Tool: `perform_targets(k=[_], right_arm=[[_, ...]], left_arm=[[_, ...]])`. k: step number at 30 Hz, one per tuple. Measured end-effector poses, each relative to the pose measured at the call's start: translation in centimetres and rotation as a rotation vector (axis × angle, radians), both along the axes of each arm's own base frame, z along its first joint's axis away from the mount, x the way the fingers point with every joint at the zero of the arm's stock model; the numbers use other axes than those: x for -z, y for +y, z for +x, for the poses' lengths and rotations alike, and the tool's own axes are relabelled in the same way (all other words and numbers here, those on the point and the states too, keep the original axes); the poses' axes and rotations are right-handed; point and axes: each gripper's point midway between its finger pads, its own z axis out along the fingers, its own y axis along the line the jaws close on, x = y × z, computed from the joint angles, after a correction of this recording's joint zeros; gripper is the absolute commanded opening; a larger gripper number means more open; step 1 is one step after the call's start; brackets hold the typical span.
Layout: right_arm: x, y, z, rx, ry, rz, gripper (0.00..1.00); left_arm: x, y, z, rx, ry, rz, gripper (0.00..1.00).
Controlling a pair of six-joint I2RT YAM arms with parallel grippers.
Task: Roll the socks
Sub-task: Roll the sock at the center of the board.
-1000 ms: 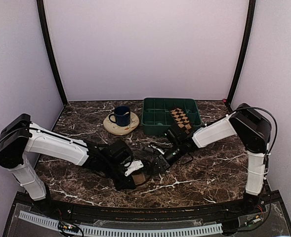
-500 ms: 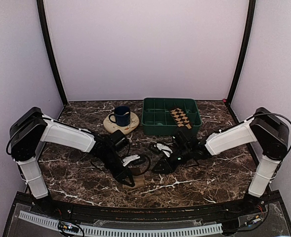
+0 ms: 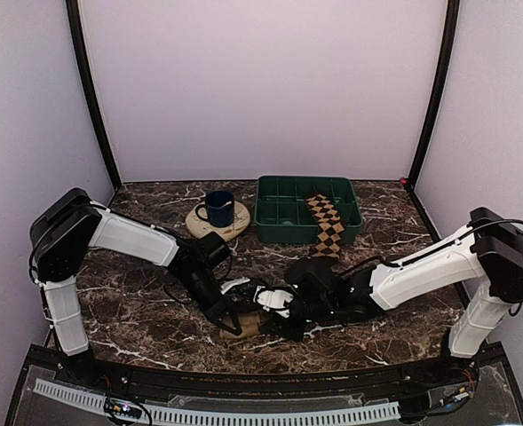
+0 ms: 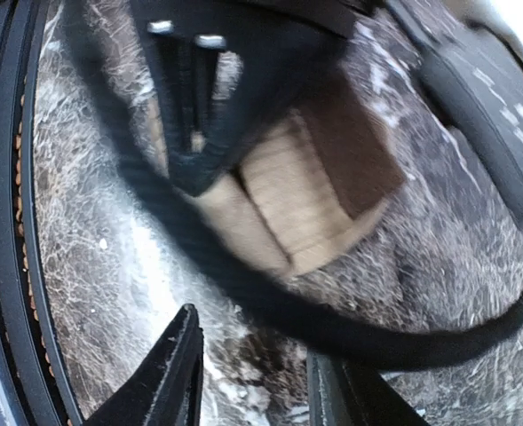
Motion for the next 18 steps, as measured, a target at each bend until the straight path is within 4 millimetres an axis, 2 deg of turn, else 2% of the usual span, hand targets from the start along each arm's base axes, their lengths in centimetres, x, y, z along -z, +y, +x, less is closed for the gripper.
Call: perform_targets(k=[6, 10, 18], right_arm=[[-0.4, 1.9, -1.3, -0.072, -0.125, -0.030, 0.42], [0.1, 2.9, -1.6, -0.110, -0.178, -0.071, 0.43], [1.7, 3.2, -1.4, -0.158, -0.236, -0.157, 0.41]], left_arm=[[0.1, 0.0, 0.0, 0.008, 0.048, -0.013, 0.00], [0.1, 0.0, 0.0, 0.013, 0.074, -0.015, 0.00], [0.1, 0.1, 0.0, 0.019, 0.095, -0.027, 0.00]])
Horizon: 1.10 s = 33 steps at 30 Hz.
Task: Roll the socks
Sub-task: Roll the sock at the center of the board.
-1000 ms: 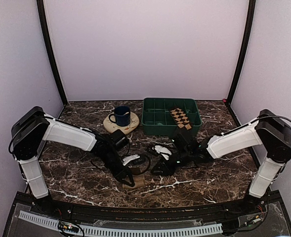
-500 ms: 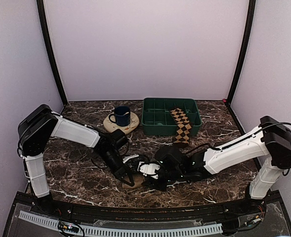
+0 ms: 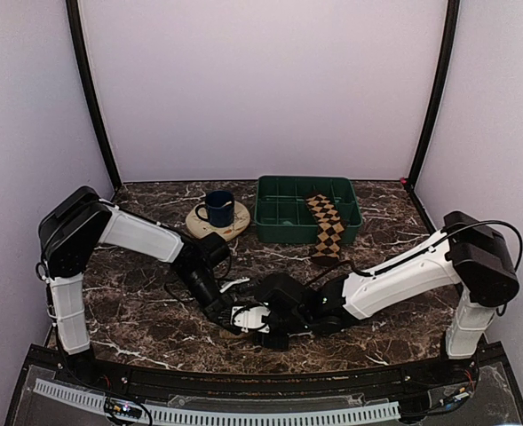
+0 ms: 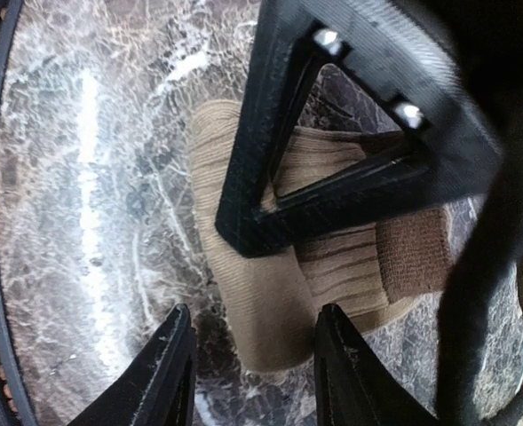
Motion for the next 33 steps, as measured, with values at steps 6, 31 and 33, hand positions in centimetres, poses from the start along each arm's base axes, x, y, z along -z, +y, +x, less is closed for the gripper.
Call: perform_targets(k=[6, 31, 33], right_arm=[[1.0, 0.3, 0.4, -0.026, -0.036, -0.045, 0.36], [1.9, 0.6, 1.0, -0.042, 0.058, -0.086, 0.08], [1.9, 0.7, 1.1, -0.042, 0.080, -0.088, 0.08]], left_arm=[[0.0, 0.0, 0.0, 0.001, 0.023, -0.005, 0.00], [-1.4, 1.4, 1.8, -0.105, -0.036, 0.022, 0.38], [-1.8, 1.8, 2.6, -0.138, -0.073, 0.025, 0.39]])
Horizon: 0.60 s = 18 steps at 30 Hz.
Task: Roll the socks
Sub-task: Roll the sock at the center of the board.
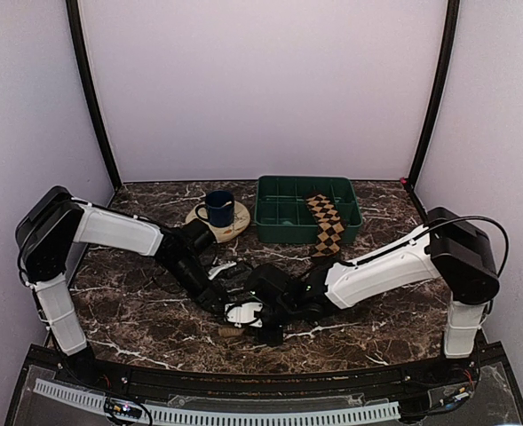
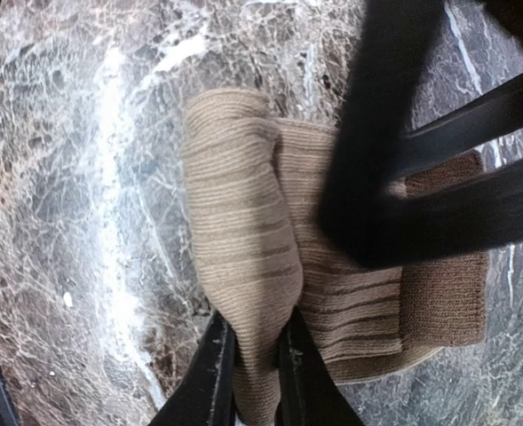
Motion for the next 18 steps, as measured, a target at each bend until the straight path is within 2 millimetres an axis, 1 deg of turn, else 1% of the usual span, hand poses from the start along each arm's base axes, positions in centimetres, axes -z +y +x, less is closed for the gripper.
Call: perform_targets(k=[4, 10, 12, 14, 16, 18], right_arm=[[-0.1, 0.1, 0.0, 0.004, 0.048, -0.003, 0.07], [-0.2, 0.4, 0.3, 0.017, 0.148, -0.006, 0.08], [-0.1, 0.5, 0.4, 0.020, 0.194, -0.007, 0.08], [-0.2, 0.6, 0.6, 0.024, 0.242, -0.007, 0.08], [-0.2, 0.6, 0.7, 0.025, 0.293, -0.009, 0.08], [-0.3, 0.6, 0.8, 0.025, 0.351, -0.010, 0.08]], left_arm=[[-0.7, 0.9, 1.7, -0.072, -0.082, 0.012, 0.39], [-1.3, 3.0, 4.0, -0.207, -0.217, 0.061, 0.39], [-1.7, 3.7, 4.7, -0.258, -0.275, 0.072, 0.37], [-2.3, 4.6, 5.3, -0.329, -0.348, 0.075, 0.36], [-2.6, 4.9, 5.5, -0.360, -0.376, 0.069, 0.36], [-3.2, 5.7, 5.8, -0.423, -0.440, 0.053, 0.36]])
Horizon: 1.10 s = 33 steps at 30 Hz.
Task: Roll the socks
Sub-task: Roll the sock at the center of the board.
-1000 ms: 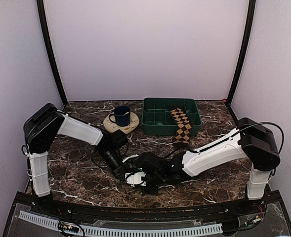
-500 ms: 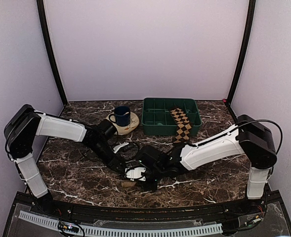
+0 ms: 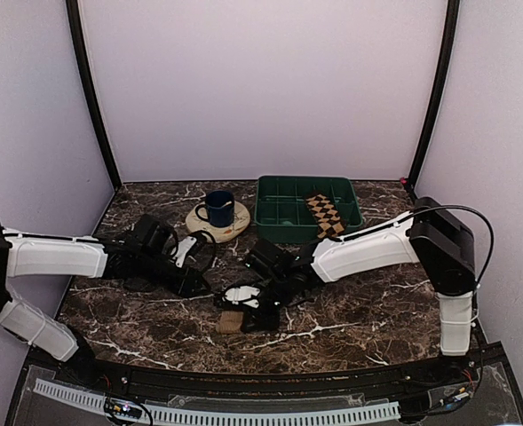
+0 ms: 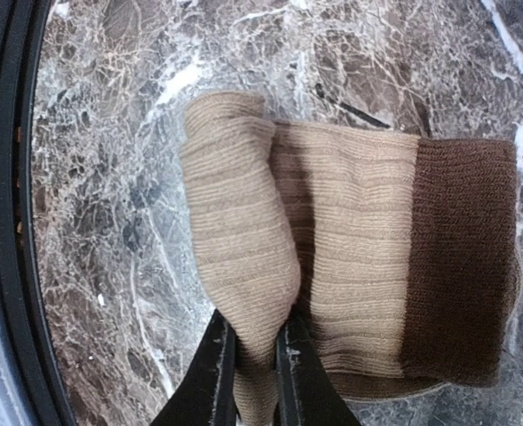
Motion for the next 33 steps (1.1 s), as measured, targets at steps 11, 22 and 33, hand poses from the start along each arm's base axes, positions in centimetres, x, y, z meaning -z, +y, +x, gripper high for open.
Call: perform_targets(k=[11, 22, 33], right_arm=[[-0.1, -0.2, 0.3, -0.011, 0.265, 0.014, 0.08], [-0.1, -0.9, -0.3, -0.015, 0.494, 0.014, 0.08], [-0.1, -1.4, -1.0, -0.014, 0.584, -0.024, 0.07]], left_arm=[[-1.4, -1.6, -3.3, -0.006, -0.294, -0.062, 0.36], [-1.1, -4.3, -6.6, 0.146, -0.397, -0.052, 0.40], [1.1, -6.0, -8.6, 0.311, -0.421, 0.047, 0.40]])
